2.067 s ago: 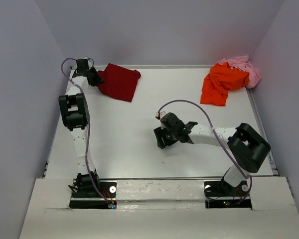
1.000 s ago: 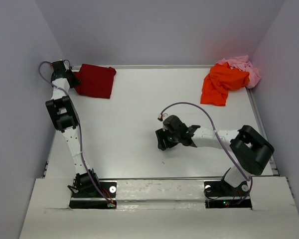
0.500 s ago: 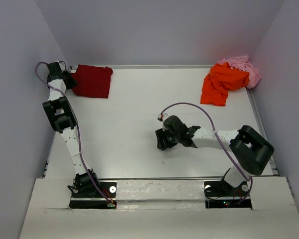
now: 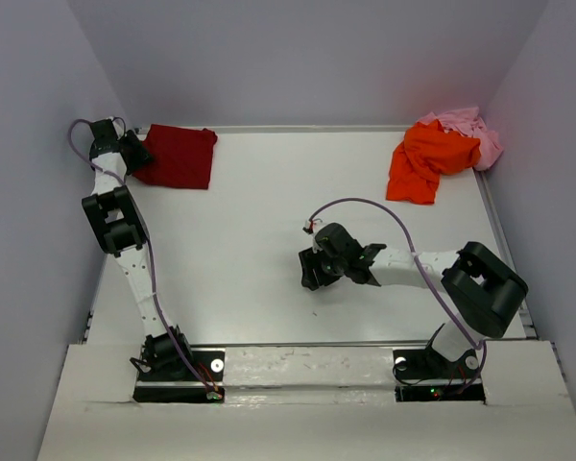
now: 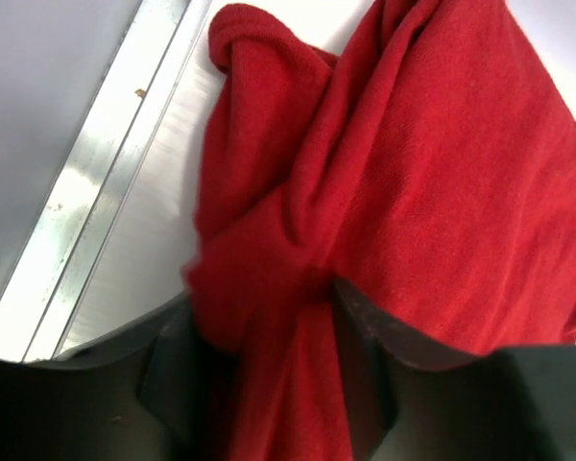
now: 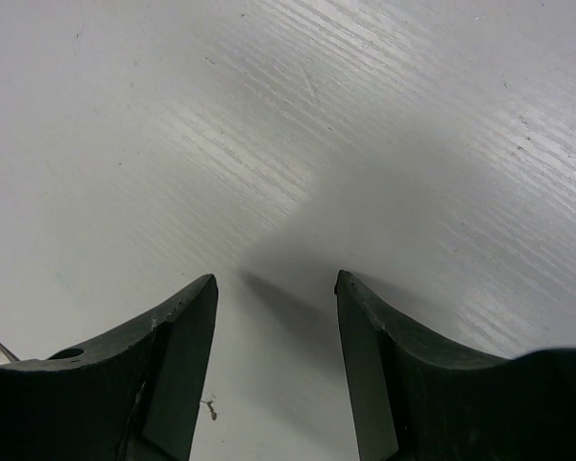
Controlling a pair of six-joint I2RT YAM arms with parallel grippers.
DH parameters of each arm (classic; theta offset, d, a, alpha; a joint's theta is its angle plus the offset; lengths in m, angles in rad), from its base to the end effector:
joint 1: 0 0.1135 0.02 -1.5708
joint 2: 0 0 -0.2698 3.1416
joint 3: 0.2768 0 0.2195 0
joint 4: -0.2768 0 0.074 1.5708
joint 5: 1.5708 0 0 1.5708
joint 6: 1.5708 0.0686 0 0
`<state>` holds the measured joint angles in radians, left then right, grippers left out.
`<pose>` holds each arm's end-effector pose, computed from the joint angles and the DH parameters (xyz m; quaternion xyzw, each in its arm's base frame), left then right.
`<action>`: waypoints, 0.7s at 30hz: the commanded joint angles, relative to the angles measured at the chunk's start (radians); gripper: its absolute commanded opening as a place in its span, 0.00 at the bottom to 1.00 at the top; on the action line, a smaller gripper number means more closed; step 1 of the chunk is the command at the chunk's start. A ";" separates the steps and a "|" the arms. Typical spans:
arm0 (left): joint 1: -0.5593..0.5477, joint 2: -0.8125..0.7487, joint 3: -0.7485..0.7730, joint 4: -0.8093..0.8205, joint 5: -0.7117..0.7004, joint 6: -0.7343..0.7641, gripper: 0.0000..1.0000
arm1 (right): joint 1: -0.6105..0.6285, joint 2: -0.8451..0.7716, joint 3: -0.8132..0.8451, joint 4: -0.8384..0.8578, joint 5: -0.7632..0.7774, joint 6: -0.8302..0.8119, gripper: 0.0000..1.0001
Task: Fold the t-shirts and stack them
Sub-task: Put the neatly folded tshirt into the corner of the board with the left arm
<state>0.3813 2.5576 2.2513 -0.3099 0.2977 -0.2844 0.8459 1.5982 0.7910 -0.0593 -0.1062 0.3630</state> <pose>0.5443 0.1966 0.1751 -0.2226 0.8525 -0.1096 0.4601 0.1993 0.2360 0.1638 -0.2419 0.9057 0.2367 0.2551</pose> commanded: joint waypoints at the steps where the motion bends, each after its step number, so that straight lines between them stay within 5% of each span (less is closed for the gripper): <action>1: 0.061 -0.068 0.063 0.012 -0.015 -0.078 0.63 | 0.010 0.017 -0.032 -0.010 -0.016 0.007 0.58; 10: 0.018 -0.143 0.085 0.017 0.006 -0.093 0.66 | 0.019 0.000 -0.030 -0.004 -0.033 -0.002 0.58; 21: -0.085 -0.241 0.088 -0.017 -0.138 -0.012 0.66 | 0.028 -0.011 -0.045 0.010 -0.038 -0.002 0.58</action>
<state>0.3195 2.4668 2.2581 -0.3351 0.2180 -0.3168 0.8532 1.5970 0.7792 -0.0326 -0.1284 0.3622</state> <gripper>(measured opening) 0.663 0.583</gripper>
